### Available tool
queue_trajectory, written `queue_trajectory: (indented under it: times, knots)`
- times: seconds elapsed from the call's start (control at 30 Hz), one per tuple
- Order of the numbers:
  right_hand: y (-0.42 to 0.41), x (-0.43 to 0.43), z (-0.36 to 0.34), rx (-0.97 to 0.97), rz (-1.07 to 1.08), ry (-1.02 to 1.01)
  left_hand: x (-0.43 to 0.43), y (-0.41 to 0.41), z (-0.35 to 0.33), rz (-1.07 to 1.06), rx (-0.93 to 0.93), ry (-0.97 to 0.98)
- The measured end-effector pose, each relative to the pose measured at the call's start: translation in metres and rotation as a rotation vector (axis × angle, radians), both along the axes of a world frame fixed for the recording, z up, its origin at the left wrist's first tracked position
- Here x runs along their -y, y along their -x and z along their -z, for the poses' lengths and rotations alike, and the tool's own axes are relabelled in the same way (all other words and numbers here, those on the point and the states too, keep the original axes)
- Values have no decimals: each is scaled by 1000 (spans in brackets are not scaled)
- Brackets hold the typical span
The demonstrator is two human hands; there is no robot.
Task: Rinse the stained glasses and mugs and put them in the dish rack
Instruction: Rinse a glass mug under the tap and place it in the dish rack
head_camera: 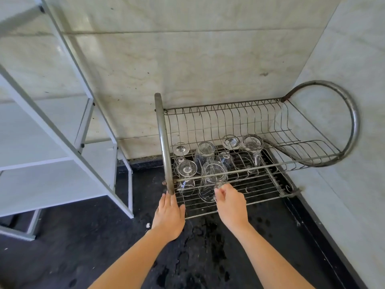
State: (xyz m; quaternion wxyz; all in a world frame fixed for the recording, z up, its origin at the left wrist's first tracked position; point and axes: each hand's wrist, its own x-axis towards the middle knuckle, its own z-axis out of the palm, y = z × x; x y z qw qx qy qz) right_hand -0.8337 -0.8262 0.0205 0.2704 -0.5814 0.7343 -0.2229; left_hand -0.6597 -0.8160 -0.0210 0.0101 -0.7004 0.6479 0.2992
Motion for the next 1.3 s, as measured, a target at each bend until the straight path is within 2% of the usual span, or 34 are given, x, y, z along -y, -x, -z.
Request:
queue_trajectory:
  times: [0.3,0.47,0.7,0.87,1.07,1.3]
  knots:
    - [-6,-4,-5,-143,9,-45,4,-4,-4,24,21,-64]
    - [-18,-22,-18,-160,42,142,-6,-20,-17,-3,-45,58]
    - [-93,-61,-23,-103,-313,147,-69,-84,-58,-96,-149,223]
    - [-189,-96,-33,-70,-577,160,-141,-177,-84,-291,-79,319]
    - [-317,-177,-56,-87,-908,195,-266,-295,-112,-619,-3,343]
    - [-463,-324,-63,-99,-1239,177,-459,-406,-121,-980,153,356]
